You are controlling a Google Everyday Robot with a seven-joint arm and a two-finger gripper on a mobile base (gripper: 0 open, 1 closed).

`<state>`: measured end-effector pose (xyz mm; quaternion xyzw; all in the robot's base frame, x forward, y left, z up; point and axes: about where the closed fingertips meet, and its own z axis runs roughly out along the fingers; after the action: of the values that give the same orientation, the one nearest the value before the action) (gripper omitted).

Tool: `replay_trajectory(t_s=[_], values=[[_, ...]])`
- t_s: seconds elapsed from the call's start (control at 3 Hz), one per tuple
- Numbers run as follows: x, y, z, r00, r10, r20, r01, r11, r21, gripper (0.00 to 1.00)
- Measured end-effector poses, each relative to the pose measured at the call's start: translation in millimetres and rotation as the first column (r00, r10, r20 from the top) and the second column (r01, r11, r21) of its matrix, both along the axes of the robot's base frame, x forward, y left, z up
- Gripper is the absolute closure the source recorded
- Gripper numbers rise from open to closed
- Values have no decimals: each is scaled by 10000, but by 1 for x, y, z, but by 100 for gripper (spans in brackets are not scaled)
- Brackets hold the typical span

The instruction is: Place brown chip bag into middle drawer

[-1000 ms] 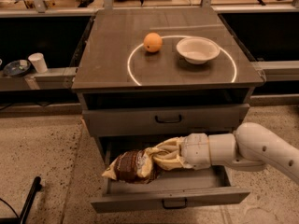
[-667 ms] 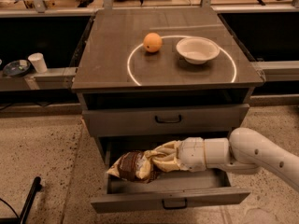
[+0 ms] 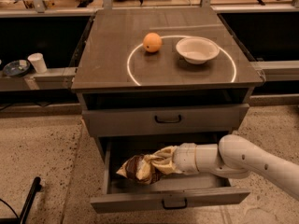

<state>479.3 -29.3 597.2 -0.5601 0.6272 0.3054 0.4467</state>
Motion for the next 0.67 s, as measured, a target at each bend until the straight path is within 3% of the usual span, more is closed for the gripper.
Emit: replay_trajectory(t_s=[0.67], values=[[43,-19,-28,9941,-709,820,758,9954,-583,100]])
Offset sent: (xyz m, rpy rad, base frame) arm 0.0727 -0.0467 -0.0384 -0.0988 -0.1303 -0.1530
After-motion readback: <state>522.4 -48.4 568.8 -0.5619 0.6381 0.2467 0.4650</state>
